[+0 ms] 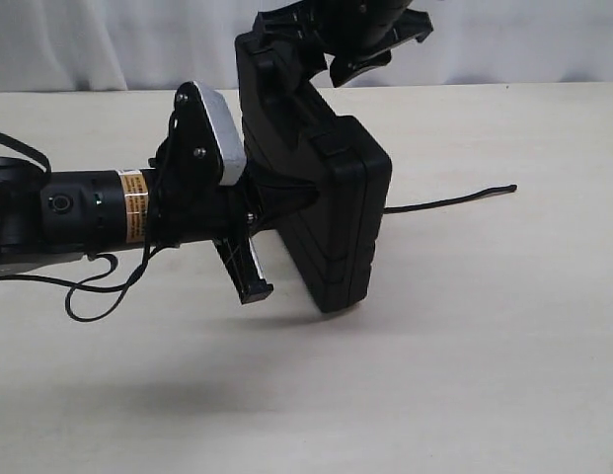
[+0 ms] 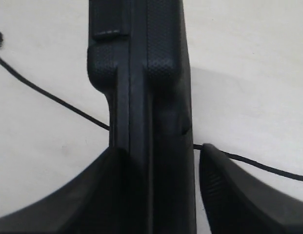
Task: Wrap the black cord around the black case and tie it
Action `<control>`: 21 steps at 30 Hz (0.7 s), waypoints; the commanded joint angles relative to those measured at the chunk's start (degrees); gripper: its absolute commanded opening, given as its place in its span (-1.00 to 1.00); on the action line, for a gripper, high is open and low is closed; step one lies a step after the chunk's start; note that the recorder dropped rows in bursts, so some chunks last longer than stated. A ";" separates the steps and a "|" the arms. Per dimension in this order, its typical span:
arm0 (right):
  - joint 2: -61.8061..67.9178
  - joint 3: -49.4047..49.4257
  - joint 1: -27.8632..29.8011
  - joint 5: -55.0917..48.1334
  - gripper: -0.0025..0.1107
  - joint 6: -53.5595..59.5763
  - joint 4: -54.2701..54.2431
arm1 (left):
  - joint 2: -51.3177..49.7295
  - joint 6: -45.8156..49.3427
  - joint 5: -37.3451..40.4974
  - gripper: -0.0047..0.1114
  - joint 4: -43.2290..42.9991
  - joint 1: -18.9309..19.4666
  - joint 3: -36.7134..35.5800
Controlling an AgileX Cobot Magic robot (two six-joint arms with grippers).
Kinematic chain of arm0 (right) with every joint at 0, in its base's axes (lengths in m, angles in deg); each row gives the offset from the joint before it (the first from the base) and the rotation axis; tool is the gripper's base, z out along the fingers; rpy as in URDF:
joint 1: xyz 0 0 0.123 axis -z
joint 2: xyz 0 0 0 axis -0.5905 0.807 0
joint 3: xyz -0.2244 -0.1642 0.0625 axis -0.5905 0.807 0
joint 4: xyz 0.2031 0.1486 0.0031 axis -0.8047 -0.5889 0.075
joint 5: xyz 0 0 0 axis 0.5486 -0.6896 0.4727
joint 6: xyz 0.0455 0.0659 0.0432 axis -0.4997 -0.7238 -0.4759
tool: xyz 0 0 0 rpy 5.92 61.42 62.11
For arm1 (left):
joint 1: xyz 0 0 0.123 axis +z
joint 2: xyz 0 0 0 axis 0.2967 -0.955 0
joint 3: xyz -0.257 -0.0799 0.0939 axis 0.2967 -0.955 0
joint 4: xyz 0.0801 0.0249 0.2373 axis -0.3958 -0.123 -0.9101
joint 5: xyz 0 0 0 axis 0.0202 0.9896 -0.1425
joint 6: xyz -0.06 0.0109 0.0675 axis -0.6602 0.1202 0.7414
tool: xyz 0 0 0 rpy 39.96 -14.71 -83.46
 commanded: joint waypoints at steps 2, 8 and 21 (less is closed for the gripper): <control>2.37 1.43 0.26 -2.33 -0.12 6.86 -1.13 | 0.06 -0.04 0.27 -0.92 -0.17 -0.17 -0.10; 2.37 1.43 0.36 -2.65 -0.12 3.99 2.09 | 0.06 0.34 1.01 -0.92 2.31 -0.17 -0.10; 2.37 1.43 0.36 -2.65 -0.12 3.99 1.41 | 0.06 -2.83 -13.97 -0.92 5.39 -0.17 -0.10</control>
